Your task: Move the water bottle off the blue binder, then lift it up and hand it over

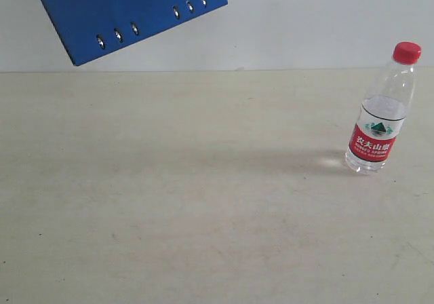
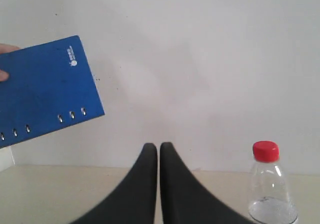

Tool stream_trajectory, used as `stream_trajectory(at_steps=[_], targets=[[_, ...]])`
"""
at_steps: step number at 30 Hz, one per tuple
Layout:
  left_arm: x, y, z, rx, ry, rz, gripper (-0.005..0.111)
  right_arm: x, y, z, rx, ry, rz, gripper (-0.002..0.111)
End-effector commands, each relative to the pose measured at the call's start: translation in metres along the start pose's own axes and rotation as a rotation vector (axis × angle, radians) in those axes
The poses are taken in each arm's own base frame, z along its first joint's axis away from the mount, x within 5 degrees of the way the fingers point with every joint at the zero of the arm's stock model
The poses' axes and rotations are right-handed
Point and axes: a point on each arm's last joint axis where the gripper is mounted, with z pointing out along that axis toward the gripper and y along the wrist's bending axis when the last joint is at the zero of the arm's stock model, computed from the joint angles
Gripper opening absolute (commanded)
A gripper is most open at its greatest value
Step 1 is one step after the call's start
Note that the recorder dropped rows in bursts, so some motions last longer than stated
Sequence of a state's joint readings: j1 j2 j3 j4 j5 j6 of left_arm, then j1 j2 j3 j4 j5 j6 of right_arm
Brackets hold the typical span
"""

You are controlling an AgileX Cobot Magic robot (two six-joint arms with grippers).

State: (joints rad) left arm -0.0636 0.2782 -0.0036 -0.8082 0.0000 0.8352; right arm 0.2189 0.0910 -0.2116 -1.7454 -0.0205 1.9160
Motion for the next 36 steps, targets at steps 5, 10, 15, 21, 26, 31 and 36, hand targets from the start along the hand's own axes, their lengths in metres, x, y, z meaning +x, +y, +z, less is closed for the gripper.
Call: stream_trajectory(at_steps=[5,10,15,21,26,31,36], targets=[[0.002,0.000,0.001,0.005,0.016,-0.002,0.005,0.014,0.007,-0.005,-0.092,0.037,-0.007,0.000],[0.002,0.000,0.001,0.005,0.016,-0.002,0.005,0.014,0.007,-0.005,-0.092,0.037,-0.007,0.000],[-0.002,0.000,-0.008,-0.005,-0.063,-0.006,0.005,0.015,0.007,-0.005,-0.094,0.038,-0.007,0.000],[0.000,-0.008,-0.023,0.038,-0.126,0.005,0.005,0.014,0.006,-0.005,-0.091,0.037,-0.007,0.000],[0.002,-0.009,-0.021,0.055,-0.089,0.004,0.005,0.015,0.007,-0.005,-0.097,0.041,-0.006,0.000],[-0.001,-0.007,-0.021,0.032,-0.122,-0.076,0.005,0.015,0.008,-0.005,-0.104,0.043,-0.006,0.000],[-0.021,0.008,-0.027,-0.075,-0.316,-0.424,0.005,0.015,0.008,-0.005,-0.107,0.044,-0.006,0.000]])
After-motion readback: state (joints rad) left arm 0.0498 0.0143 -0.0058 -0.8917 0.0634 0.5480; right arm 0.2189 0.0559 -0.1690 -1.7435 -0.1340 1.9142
